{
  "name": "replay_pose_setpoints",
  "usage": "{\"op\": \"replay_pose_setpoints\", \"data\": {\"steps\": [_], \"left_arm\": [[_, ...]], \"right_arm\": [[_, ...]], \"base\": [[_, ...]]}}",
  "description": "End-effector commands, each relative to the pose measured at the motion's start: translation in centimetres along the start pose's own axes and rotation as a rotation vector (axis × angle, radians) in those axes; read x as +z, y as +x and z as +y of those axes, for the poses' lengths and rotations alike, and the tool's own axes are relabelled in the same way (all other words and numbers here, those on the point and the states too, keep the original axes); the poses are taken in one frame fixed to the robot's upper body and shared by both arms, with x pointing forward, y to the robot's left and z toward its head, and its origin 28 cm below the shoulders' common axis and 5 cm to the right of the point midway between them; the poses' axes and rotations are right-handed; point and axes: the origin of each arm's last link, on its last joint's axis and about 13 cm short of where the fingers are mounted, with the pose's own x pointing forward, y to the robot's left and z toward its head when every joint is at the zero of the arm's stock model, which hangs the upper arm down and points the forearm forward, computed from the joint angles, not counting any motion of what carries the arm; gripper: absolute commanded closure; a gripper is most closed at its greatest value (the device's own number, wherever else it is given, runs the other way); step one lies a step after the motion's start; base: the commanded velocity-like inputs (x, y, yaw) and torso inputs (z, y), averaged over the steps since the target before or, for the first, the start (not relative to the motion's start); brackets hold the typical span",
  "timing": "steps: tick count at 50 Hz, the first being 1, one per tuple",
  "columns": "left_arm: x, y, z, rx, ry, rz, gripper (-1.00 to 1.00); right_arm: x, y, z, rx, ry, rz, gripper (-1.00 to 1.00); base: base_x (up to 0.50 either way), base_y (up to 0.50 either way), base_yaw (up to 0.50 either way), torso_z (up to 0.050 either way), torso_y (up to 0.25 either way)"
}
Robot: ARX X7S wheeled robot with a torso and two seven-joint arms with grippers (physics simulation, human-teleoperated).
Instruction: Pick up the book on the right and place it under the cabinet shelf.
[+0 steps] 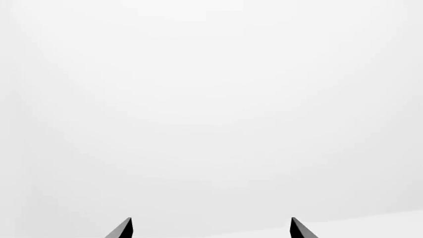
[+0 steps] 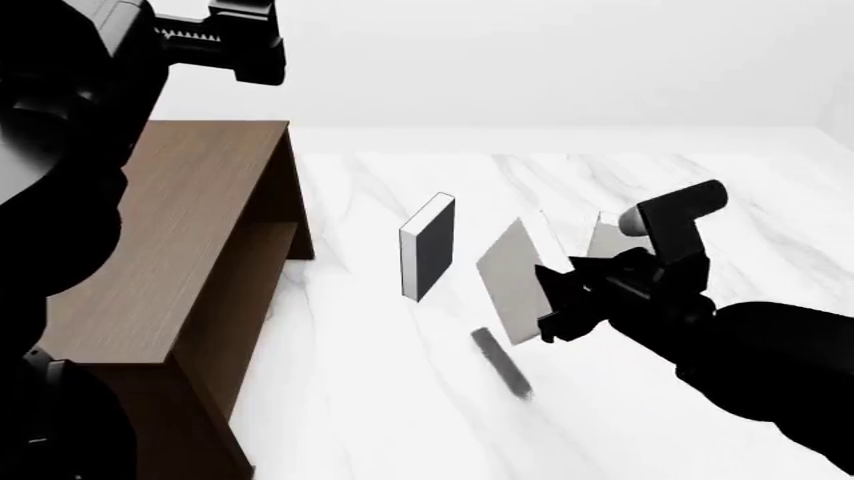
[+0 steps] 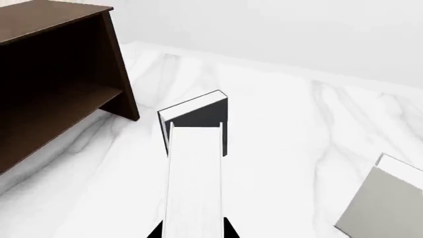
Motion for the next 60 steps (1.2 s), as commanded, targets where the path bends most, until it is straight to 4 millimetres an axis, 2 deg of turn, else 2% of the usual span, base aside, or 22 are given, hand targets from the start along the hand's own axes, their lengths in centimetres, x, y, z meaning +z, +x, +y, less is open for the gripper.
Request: {"op": "replay_pose_setpoints", "data": {"steps": [1, 26, 37, 55, 60], "left_arm": [[0.0, -0.1, 0.2, 0.005, -0.002, -0.003, -1.00], [-0.2, -0.1, 0.3, 0.011, 0.003, -0.008, -1.00], [-0.5, -0.1, 0.4, 0.016, 0.006, -0.008, -1.00], [-0.6, 0.0, 0.6, 0.029, 0.012, -0.014, -1.00], [-0.7, 0.0, 0.4, 0.029, 0.014, -0.015, -1.00]], "right_arm": [[-0.3, 1.0, 2.0, 0.094, 0.064, -0.163, 1.00], [-6.2, 4.1, 5.6, 0.246, 0.401, -0.304, 1.00], [-7.4, 4.8, 7.4, 0.292, 0.566, -0.361, 1.00], [-10.1, 6.2, 10.3, 0.389, 0.768, -0.337, 1.00], [-10.8, 6.6, 10.6, 0.386, 0.812, -0.324, 1.00]], "base": [[0.00, 0.00, 0.00, 0.000, 0.000], [0.00, 0.00, 0.00, 0.000, 0.001], [0.00, 0.00, 0.00, 0.000, 0.002], [0.00, 0.00, 0.00, 0.000, 0.001], [0.00, 0.00, 0.00, 0.000, 0.000]]}}
